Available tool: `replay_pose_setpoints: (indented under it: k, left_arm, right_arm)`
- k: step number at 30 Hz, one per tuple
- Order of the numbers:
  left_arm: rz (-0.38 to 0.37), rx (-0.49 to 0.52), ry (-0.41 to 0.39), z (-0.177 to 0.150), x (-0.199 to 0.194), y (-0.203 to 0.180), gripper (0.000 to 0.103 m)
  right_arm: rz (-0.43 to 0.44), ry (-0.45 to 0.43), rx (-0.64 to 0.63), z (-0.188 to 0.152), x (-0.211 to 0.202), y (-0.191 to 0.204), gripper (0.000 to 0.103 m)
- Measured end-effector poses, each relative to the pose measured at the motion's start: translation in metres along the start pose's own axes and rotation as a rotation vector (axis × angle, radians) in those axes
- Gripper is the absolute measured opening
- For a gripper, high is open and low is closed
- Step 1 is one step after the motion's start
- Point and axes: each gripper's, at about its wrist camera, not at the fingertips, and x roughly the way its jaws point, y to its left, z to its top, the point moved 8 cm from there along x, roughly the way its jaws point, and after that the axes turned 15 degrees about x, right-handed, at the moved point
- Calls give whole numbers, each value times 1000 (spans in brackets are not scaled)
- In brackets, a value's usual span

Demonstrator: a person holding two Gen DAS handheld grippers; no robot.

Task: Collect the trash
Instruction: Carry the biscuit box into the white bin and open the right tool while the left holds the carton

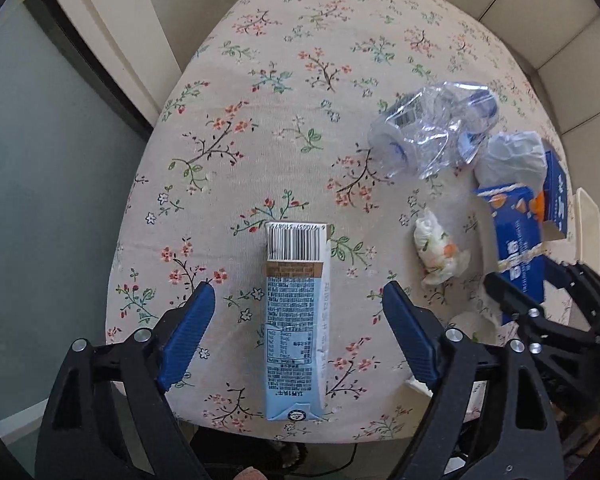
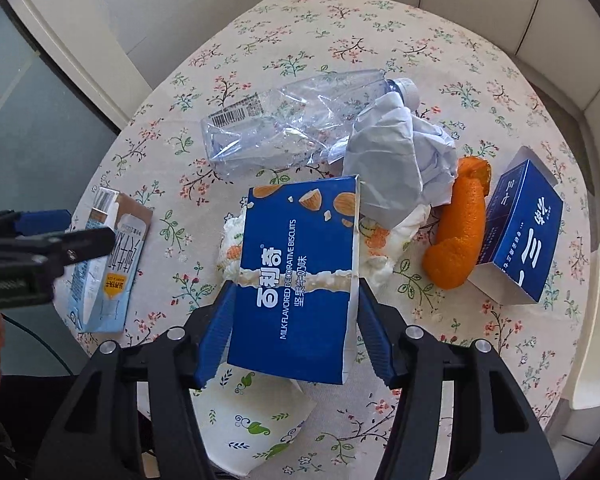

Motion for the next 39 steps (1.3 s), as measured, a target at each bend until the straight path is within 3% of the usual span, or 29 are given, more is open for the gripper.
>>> replay_pose_setpoints:
  k: [4, 6, 8, 15, 22, 33, 39]
  left_arm:
    - [4, 28, 57, -7, 21, -3, 71]
    - [-10, 27, 60, -8, 25, -2, 58]
    - [-27, 16, 48, -7, 25, 0, 32]
    - [-70, -14, -62, 3, 5, 2, 30]
    - [-66, -71, -217, 20, -34, 4, 30]
    - [-25, -124, -453, 49, -92, -7, 30]
    - [-63, -110, -523, 61, -110, -31, 30]
  right_arm:
    - [25, -17, 5, 4, -5, 2, 58]
    - [32, -25, 4, 6, -7, 3, 58]
    - [41, -35, 4, 8, -8, 6, 58]
    - [73, -79, 20, 17, -16, 10, 58]
    - [112, -156, 44, 30, -37, 10, 58]
    - [130, -330, 94, 48, -80, -5, 58]
    - [105, -465, 123, 55, -112, -26, 58]
